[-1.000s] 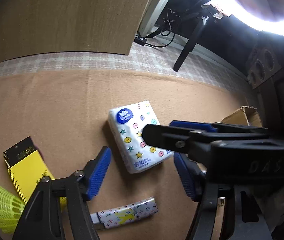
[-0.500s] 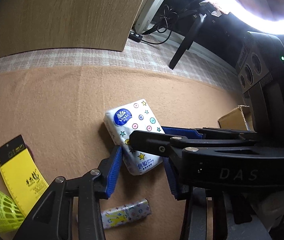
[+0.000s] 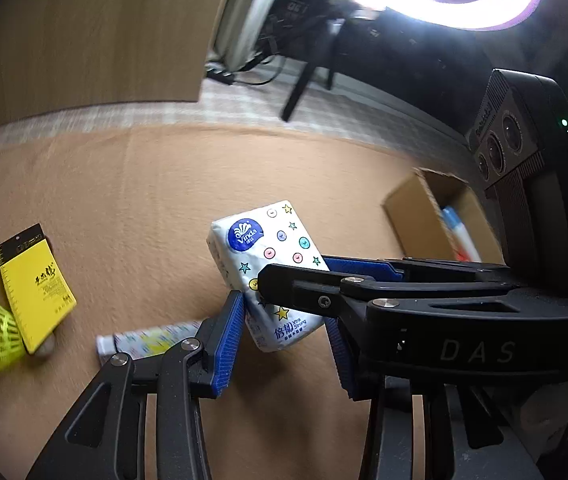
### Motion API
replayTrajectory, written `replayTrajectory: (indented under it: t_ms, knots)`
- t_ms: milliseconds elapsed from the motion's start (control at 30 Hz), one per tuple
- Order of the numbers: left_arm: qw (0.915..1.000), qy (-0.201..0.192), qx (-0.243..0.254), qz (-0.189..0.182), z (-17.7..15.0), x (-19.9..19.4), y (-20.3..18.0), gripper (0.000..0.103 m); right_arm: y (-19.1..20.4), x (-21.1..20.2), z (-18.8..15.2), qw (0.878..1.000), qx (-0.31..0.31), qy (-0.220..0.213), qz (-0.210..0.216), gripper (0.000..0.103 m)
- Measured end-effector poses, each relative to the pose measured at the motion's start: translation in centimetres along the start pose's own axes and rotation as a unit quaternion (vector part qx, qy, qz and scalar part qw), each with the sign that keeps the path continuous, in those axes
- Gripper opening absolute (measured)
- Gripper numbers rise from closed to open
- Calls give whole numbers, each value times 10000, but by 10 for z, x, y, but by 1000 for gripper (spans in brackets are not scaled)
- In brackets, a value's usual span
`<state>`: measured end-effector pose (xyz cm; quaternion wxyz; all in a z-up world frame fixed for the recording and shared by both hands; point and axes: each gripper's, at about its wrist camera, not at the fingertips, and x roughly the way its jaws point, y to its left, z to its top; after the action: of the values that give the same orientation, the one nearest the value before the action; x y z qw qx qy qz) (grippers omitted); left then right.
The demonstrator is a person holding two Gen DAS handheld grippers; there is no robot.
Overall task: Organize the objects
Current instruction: 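Carry the tissue pack with the right tool over the box and lower it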
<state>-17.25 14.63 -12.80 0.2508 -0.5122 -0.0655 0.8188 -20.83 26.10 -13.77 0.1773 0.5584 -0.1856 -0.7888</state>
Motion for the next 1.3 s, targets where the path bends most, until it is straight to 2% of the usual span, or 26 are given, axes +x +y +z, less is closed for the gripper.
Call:
replayTrajectory:
  t_ms: [433, 867, 1067, 1300]
  knots:
    - [9953, -181, 882, -369, -24, -22, -117, 44, -40, -110, -61, 9962, 290, -780, -243, 40]
    - [9826, 189, 1604, -916, -55, 6, -224, 44, -109, -172, -126, 9886, 795, -1118, -616, 40]
    - [9785, 354, 1735, -1061, -66, 18, -248, 44, -131, -182, -141, 9863, 988, -1140, -667, 40]
    - [9774, 444, 1784, -1047, -67, 29, -256, 44, -138, -185, -145, 9852, 1039, -1177, -691, 40]
